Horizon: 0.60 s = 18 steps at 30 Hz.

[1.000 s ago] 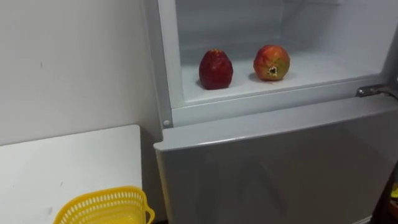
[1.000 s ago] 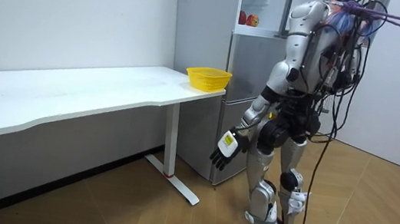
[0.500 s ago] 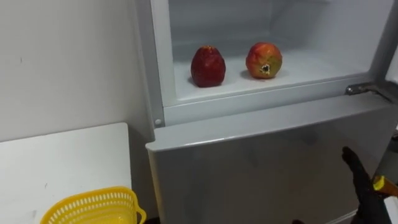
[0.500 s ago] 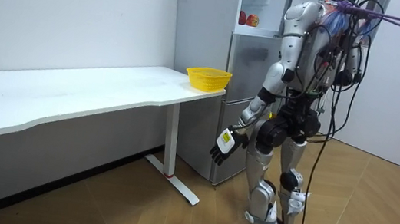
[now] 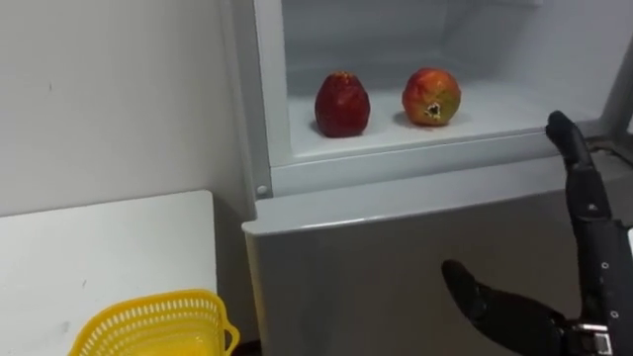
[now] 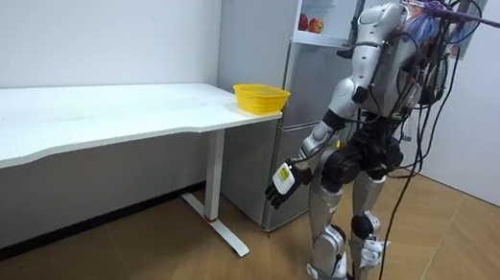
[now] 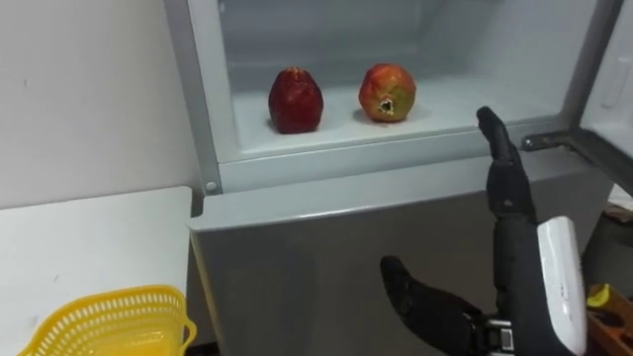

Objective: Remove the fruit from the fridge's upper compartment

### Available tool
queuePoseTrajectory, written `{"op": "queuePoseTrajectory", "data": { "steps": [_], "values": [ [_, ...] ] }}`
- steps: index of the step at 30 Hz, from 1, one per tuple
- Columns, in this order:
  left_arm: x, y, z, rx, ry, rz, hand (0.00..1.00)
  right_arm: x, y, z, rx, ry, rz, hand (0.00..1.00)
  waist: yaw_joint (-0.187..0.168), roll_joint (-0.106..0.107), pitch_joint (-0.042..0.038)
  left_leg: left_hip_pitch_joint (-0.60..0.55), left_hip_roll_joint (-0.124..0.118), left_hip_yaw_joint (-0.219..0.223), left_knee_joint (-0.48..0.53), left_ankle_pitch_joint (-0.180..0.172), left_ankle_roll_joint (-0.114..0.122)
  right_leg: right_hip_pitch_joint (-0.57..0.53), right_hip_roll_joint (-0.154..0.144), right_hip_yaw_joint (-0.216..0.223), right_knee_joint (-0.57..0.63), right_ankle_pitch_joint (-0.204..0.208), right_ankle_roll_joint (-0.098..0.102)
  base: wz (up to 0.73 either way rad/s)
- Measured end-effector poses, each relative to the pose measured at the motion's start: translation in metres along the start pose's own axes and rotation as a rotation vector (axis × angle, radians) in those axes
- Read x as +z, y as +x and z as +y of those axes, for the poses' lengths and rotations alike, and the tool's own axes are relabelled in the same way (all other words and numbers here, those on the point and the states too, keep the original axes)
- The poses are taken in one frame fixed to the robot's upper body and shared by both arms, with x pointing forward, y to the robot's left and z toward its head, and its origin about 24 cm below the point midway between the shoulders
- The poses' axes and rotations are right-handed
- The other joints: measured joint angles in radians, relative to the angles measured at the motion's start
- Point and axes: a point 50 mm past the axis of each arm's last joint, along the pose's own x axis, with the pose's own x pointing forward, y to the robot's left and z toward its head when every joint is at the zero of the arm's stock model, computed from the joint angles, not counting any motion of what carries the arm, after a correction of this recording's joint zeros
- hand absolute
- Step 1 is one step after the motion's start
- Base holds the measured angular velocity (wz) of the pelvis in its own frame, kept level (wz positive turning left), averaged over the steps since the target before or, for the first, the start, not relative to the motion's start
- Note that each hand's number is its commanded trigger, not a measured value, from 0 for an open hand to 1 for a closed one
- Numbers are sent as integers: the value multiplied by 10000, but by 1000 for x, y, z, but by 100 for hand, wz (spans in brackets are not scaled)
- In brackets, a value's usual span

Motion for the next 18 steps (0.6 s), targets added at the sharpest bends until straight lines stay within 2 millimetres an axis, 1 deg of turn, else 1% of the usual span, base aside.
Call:
{"op": "queuePoseTrajectory", "data": {
  "steps": [3, 5, 8, 10, 14, 16, 18],
  "values": [
    [0, 0, 1, 38, -82, -2, 0, 0, 3, -2, -48, 64, -60, 0, -22, 15, 6, -32, -22, -110, 11, 0, 1, 12, -14, -72, -15, 8, 13, 5],
    [-1, 0, 2, 45, -244, 3, 0, 3, 15, -7, -412, 322, -359, 0, -45, -2, 17, -50, -31, -219, 2, 1, 3, 14, -15, -137, -18, 8, 14, 8],
    [-2, -1, 3, 13, -346, 30, 0, 7, 29, -17, -870, 275, -899, 0, -44, -39, 11, -24, -36, -342, 2, 9, -9, 83, -9, -255, -22, 8, 14, 11],
    [-1, -1, 3, 10, -342, 14, 0, 8, 34, -20, -974, 170, -1096, 0, -44, -89, 5, 1, -93, -444, 5, 20, -22, 156, -8, -339, -42, 8, 14, 15],
    [-2, -1, 5, 7, -334, 22, 0, 12, 42, -23, -1053, 41, -1519, 0, -13, -167, 5, 29, -101, -527, 41, 29, -29, 216, -16, -453, -95, 8, 14, 8],
    [-2, -1, 6, 62, -405, 31, 0, 15, 46, -23, -1084, 57, -1730, 0, 18, -219, 36, 119, -121, -527, 49, 30, -28, 371, -28, -526, -222, 9, 14, 0],
    [-3, -1, 7, 76, -434, 42, 0, 15, 47, -23, -1056, 95, -1746, 0, 61, -250, 48, 182, -120, -538, 50, 29, -29, 462, -30, -568, -220, 8, 14, 3]
  ]
}}
